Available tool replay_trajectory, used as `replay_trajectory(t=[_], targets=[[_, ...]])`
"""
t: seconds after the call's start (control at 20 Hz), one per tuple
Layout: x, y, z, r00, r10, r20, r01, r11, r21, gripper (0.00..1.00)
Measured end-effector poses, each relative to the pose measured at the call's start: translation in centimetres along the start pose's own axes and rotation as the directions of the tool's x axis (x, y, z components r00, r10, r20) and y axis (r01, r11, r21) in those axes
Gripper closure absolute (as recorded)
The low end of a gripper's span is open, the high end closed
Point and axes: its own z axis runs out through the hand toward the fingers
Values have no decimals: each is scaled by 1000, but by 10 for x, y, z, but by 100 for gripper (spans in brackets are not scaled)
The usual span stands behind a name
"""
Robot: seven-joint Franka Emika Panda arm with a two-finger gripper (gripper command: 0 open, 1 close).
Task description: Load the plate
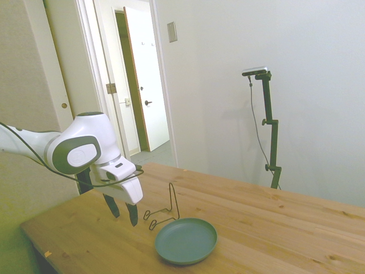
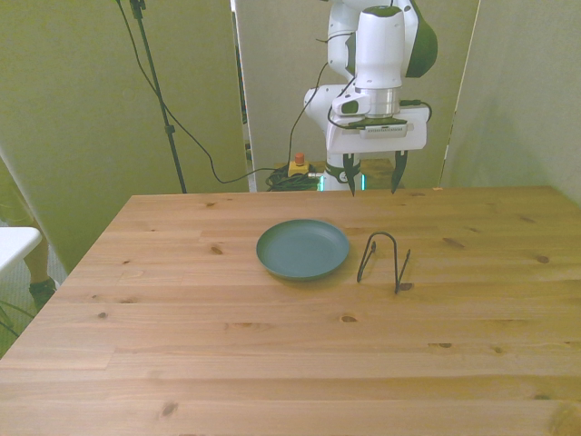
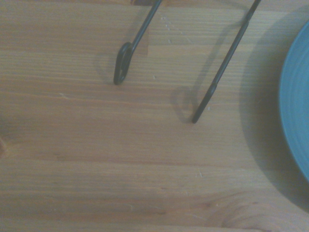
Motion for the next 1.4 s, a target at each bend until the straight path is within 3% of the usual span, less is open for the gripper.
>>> replay_trajectory(t=[0.3,0.5,0.65,0.85,1.05,1.2,1.4], targets=[[13,0,-8,1000,7,30,-8,1000,21,0],[55,7,-17,998,-2,55,1,1000,17,0],[91,12,-11,995,-65,71,67,997,-34,0],[132,14,1,981,-179,75,185,979,-83,0],[148,15,3,952,-300,64,306,945,-115,0],[157,13,17,947,-314,64,320,938,-137,0],[174,14,12,933,-348,93,358,923,-142,0]])
